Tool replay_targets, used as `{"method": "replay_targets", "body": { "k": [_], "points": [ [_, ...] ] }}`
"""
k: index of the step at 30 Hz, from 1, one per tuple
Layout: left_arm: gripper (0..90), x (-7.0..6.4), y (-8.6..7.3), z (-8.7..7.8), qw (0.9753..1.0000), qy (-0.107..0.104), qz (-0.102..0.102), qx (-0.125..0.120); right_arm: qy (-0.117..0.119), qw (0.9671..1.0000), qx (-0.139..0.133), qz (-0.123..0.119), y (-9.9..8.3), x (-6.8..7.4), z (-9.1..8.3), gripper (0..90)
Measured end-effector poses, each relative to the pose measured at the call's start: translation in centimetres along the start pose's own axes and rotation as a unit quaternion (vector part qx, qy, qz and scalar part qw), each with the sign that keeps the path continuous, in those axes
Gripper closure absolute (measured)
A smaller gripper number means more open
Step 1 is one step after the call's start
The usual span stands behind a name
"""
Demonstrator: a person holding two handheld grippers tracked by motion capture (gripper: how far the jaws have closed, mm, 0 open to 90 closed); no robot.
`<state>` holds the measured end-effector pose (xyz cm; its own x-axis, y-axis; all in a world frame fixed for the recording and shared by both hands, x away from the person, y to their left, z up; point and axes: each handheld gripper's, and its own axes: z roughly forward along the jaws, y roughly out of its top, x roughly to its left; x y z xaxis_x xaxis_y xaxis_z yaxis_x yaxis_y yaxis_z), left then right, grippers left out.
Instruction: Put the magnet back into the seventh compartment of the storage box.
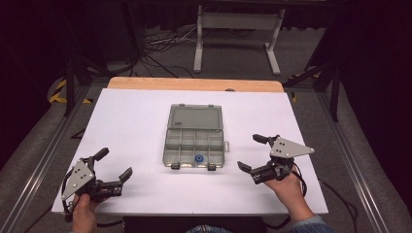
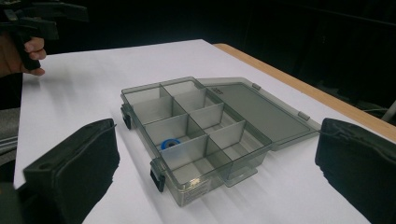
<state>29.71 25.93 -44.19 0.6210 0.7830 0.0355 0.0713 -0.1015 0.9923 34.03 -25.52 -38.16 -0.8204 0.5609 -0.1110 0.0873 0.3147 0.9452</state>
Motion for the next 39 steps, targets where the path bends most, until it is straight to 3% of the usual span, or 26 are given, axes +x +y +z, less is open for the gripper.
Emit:
{"method": "replay_targets", "body": {
  "k": [11,19,26,29,39],
  "points": [
    [0.5,0.0,0.0,0.0,1.0,0.0,-0.002,-0.003,-0.015,0.9998,-0.003,0.013,-2.6,-0.1,-0.2,0.0],
    [0.4,0.0,0.0,0.0,1.0,-0.002,0.001,0.0,-0.018,0.9998,-0.012,0.005,-3.9,0.2,-0.5,0.0],
    [0.4,0.0,0.0,0.0,1.0,-0.005,0.006,0.001,-0.037,0.9986,-0.023,0.031,-5.0,0.3,-0.6,0.0],
    [0.4,0.0,0.0,0.0,1.0,-0.005,0.005,0.0,-0.033,0.9983,-0.036,0.033,-5.3,0.3,-0.6,0.0],
    [0.5,0.0,-0.1,0.1,1.0,-0.008,0.004,0.0,-0.027,0.9987,-0.032,0.03,-5.7,0.4,-0.2,0.0]
  ]
}}
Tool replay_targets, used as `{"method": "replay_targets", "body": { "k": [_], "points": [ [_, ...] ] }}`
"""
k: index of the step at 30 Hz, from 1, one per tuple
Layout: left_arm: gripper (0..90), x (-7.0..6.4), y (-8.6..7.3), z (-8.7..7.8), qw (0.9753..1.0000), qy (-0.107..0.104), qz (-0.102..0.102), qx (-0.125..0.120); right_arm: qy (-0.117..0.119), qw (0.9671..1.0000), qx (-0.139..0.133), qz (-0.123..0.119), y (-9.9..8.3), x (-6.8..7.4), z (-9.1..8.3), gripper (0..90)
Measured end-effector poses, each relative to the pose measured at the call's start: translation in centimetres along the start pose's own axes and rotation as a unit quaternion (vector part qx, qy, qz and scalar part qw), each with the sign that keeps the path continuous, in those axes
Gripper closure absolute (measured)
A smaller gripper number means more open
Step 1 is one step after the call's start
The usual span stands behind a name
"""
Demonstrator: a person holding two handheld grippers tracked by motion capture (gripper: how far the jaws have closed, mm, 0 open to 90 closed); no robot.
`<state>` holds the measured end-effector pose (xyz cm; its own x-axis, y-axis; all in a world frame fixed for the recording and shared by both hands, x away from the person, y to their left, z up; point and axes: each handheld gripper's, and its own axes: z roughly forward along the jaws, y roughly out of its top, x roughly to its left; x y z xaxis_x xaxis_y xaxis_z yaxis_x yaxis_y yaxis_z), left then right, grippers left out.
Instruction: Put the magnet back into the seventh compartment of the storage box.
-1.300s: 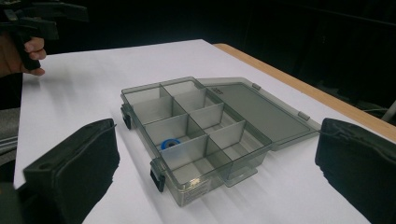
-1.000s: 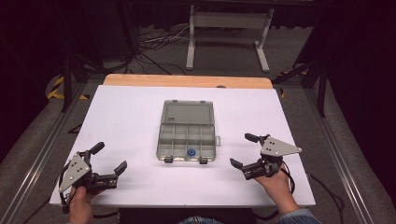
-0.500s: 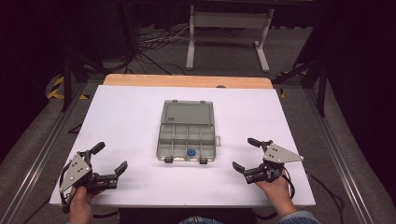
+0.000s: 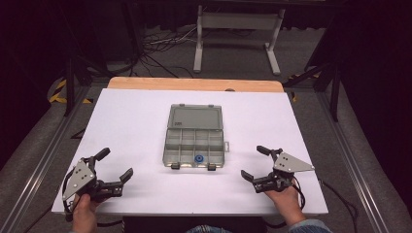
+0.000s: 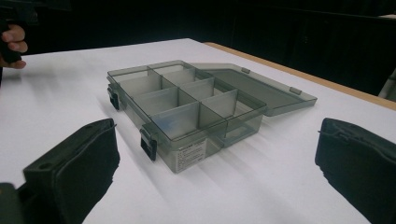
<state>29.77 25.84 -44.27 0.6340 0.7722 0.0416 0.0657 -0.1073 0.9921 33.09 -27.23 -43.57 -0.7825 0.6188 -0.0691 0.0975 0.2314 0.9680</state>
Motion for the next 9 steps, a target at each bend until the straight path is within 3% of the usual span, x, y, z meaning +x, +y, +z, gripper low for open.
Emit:
{"method": "replay_targets", "body": {
  "k": [9],
  "points": [
    [0.4,0.01,0.02,-0.04,1.0,0.001,0.001,0.001,0.002,1.0,-0.005,0.004,-0.08,0.14,0.18,0.0]
  ]
}}
